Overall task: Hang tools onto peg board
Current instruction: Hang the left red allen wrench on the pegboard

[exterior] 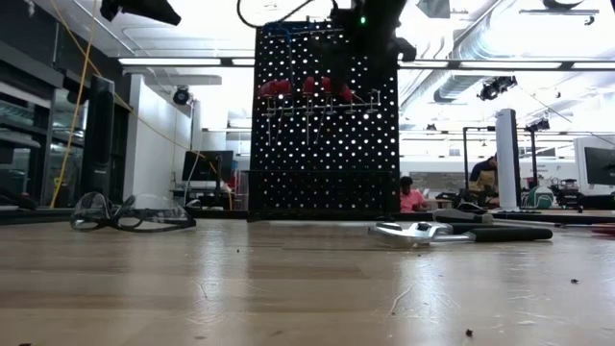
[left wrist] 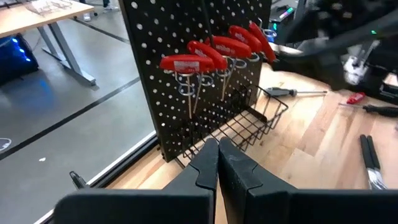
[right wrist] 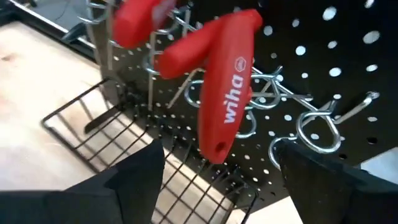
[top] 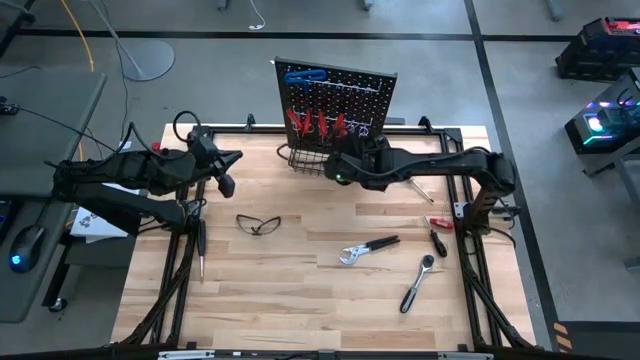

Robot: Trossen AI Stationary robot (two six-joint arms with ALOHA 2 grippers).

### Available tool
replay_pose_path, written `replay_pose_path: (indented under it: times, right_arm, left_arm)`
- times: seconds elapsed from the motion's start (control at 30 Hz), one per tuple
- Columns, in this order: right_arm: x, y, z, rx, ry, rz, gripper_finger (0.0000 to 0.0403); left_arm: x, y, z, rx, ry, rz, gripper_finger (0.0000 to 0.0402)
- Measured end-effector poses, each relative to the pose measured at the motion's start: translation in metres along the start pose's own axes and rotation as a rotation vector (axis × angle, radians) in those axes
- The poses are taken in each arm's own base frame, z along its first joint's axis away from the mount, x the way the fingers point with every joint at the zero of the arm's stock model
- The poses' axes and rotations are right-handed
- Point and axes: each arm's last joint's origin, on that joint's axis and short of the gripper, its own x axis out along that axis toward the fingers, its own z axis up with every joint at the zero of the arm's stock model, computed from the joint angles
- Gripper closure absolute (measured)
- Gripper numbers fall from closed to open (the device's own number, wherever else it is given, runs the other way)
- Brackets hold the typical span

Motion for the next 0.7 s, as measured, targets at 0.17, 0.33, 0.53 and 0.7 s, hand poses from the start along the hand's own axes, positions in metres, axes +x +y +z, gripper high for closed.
replay_pose_path:
  times: [0.17,0.33,0.53,0.7]
  right_arm:
    - [0.011,-0.005,-0.001,0.01,0.011,-0.02,0.0106]
    - [0.017,-0.008,0.003,0.021,0.01,-0.028,0.0105]
    - [0.025,-0.009,0.012,0.033,0.002,0.033,0.0105]
    - [0.031,-0.013,0.015,0.052,0.001,0.023,0.0105]
  left_arm:
    - [0.0,0.0,-0.001,-0.013,0.012,-0.021,0.0402]
    - [0.0,0.0,-0.001,-0.05,0.012,-0.021,0.0402]
    - [0.0,0.0,-0.001,-0.051,0.008,-0.01,0.0401]
    - [0.0,0.0,-0.001,-0.051,0.007,-0.006,0.0401]
